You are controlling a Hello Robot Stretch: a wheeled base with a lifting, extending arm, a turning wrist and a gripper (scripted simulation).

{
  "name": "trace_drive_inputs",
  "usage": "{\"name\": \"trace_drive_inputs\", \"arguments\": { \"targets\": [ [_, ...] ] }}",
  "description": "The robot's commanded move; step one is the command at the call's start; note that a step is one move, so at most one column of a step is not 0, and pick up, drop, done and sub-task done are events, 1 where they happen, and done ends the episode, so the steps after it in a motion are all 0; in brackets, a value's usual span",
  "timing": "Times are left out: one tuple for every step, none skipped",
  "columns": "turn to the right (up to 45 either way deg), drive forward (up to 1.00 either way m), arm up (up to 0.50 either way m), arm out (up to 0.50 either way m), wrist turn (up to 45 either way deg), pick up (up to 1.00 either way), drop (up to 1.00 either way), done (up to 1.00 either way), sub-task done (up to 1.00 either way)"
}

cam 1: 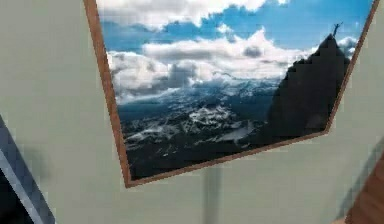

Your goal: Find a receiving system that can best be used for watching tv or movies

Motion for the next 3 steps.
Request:
{"name": "trace_drive_inputs", "arguments": {
  "targets": [
    [45.0,0.0,0.0,0.0,0.0,0.0,0.0,0.0,0.0],
    [45.0,0.0,0.0,0.0,0.0,0.0,0.0,0.0,0.0],
    [45.0,0.0,0.0,0.0,0.0,0.0,0.0,0.0,0.0]
  ]
}}
